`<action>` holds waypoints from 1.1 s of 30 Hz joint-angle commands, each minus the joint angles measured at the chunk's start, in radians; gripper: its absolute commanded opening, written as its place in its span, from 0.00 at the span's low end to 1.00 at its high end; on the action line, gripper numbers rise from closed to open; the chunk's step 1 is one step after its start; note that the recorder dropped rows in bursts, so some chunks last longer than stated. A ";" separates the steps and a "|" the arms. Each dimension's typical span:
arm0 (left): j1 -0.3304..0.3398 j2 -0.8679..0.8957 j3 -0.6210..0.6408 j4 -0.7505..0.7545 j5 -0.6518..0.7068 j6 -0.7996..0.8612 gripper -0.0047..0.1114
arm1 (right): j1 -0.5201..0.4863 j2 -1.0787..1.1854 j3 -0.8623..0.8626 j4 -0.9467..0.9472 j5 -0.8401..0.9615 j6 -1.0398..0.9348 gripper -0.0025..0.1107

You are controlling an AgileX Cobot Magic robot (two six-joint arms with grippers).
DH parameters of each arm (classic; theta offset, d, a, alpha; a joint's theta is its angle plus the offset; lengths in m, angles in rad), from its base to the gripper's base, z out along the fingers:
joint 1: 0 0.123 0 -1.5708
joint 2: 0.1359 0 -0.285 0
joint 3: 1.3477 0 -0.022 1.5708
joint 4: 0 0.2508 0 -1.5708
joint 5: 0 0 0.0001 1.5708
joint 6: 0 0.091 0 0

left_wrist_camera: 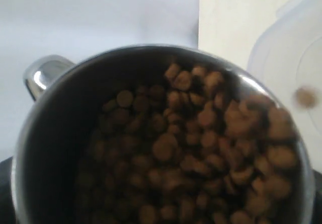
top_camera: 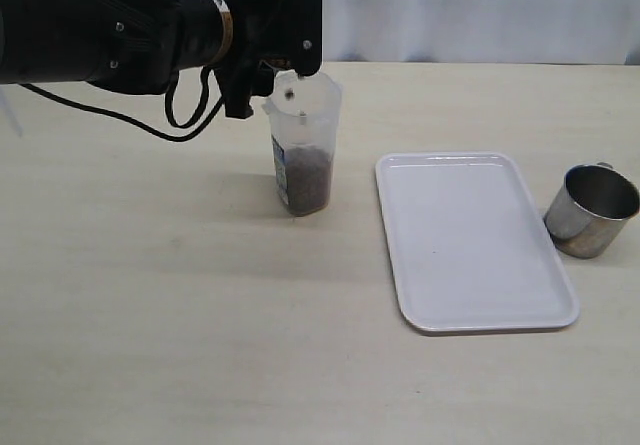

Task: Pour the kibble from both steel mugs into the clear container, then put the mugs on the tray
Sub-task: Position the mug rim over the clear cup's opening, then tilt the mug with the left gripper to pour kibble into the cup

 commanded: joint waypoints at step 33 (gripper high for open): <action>-0.032 0.048 -0.032 0.135 0.108 0.148 0.04 | 0.003 -0.004 0.001 -0.006 -0.008 -0.001 0.06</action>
